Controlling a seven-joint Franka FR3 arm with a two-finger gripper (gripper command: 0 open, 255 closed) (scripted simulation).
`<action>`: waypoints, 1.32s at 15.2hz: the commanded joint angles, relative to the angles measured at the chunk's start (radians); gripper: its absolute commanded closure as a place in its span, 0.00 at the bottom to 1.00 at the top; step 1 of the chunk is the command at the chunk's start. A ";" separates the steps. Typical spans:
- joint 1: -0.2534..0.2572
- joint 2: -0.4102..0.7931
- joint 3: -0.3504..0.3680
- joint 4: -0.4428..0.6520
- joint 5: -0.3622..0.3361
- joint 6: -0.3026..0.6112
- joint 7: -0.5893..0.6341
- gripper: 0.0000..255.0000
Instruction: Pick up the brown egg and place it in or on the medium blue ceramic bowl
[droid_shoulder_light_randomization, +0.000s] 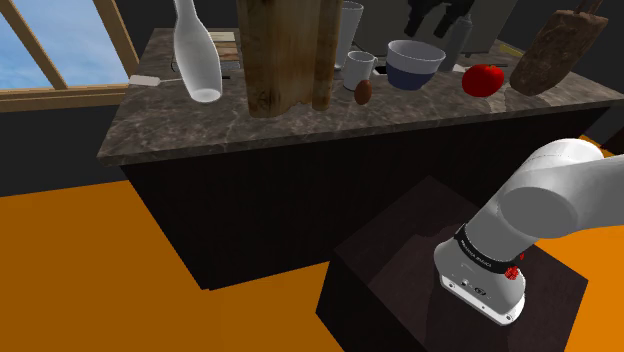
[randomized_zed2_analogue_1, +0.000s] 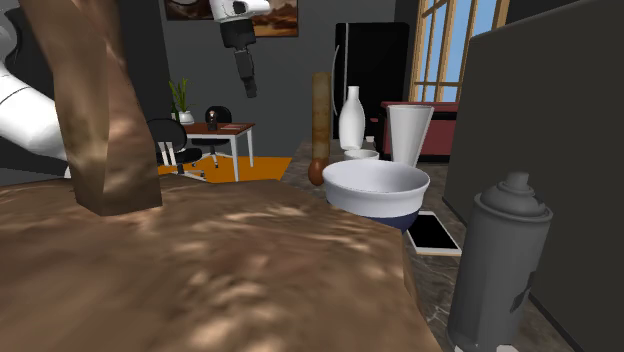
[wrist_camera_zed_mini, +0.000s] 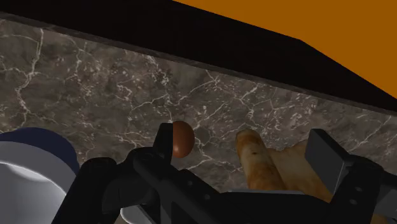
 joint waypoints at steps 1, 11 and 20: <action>0.000 0.000 0.000 0.000 0.000 0.000 0.000 0.00; -0.027 0.341 0.052 0.028 -0.131 0.188 -0.005 0.00; -0.055 0.617 0.079 0.100 -0.260 0.297 0.029 0.00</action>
